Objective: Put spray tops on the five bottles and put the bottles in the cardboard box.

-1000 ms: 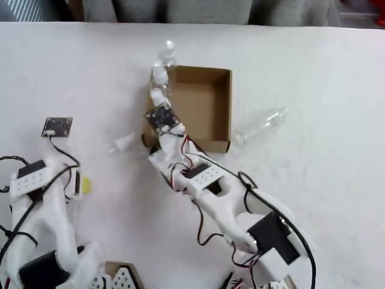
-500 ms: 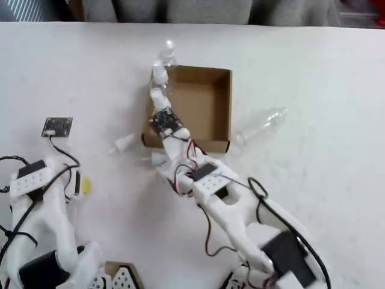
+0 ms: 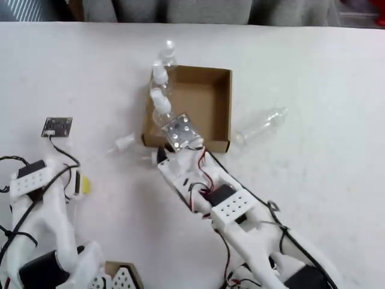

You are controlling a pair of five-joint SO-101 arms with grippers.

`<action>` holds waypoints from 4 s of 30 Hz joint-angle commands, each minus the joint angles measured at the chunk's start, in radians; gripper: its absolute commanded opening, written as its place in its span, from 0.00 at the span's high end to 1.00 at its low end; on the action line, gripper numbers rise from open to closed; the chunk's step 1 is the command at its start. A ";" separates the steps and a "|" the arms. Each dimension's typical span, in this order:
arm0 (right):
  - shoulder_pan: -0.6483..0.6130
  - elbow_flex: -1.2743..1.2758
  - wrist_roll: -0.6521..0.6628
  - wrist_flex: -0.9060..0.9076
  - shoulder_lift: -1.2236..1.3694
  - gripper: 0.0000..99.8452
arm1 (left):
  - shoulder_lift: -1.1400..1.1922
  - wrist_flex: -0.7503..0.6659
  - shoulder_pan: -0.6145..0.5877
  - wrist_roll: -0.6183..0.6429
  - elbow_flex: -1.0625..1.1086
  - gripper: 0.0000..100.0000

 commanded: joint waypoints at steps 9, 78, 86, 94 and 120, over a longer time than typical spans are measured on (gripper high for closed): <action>-0.035 -0.129 0.002 -0.372 0.429 0.97 | 0.001 -0.018 -0.005 0.005 -0.046 0.89; -0.105 -0.265 -0.405 0.309 0.200 0.85 | 0.001 -0.031 0.018 0.003 -0.046 0.89; -0.073 -0.388 -0.552 0.372 0.302 0.82 | 0.001 -0.031 0.033 0.003 -0.044 0.89; -0.062 -0.394 -0.565 0.371 0.326 0.82 | 0.001 -0.031 0.033 0.003 -0.044 0.89; -0.105 -0.393 -0.379 0.417 0.282 0.82 | -0.001 -0.032 0.031 0.003 -0.032 0.89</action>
